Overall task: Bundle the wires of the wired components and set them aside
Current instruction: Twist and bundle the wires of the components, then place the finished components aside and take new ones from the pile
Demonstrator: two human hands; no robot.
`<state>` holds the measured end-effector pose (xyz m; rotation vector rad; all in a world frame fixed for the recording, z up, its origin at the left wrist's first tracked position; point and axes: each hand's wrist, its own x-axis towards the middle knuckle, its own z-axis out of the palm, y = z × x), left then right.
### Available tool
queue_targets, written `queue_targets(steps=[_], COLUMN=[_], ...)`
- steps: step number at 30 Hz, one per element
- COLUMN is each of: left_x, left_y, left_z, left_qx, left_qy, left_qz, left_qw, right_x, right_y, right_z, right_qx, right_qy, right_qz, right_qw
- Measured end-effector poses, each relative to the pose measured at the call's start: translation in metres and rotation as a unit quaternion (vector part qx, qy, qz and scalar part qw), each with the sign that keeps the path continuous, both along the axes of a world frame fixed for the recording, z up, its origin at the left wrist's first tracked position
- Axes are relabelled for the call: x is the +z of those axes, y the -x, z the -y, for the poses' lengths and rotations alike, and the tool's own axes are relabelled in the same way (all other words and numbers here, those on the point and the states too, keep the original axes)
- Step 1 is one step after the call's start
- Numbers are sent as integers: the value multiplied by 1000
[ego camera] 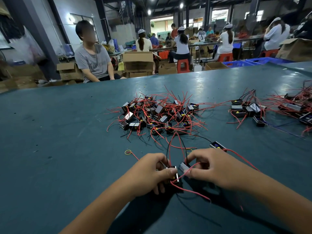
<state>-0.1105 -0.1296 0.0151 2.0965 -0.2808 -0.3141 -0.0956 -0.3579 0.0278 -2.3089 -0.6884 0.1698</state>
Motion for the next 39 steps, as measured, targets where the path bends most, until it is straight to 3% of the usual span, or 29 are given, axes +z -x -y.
queue_targets(steps=[5, 10, 16, 21, 27, 39], left_x=[7, 10, 11, 12, 8, 6], left_y=[-2, -1, -2, -3, -1, 2], left_z=[0, 2, 0, 1, 10, 21], left_qx=[44, 51, 23, 17, 38, 52], left_qy=[105, 215, 333, 401, 288, 264], left_qz=[6, -24, -91, -116, 12, 45], left_qw=[993, 975, 938, 909, 957, 962], right_x=[2, 2, -5, -7, -7, -11], right_y=[-2, 3, 4, 4, 8, 8], right_z=[0, -6, -12, -17, -19, -22], right_qx=[-54, -17, -89, -99, -83, -80], right_qy=[-104, -241, -271, -384, -357, -310], right_qz=[-59, -162, -112, -164, -164, -200], right_qw=[991, 957, 952, 904, 916, 926])
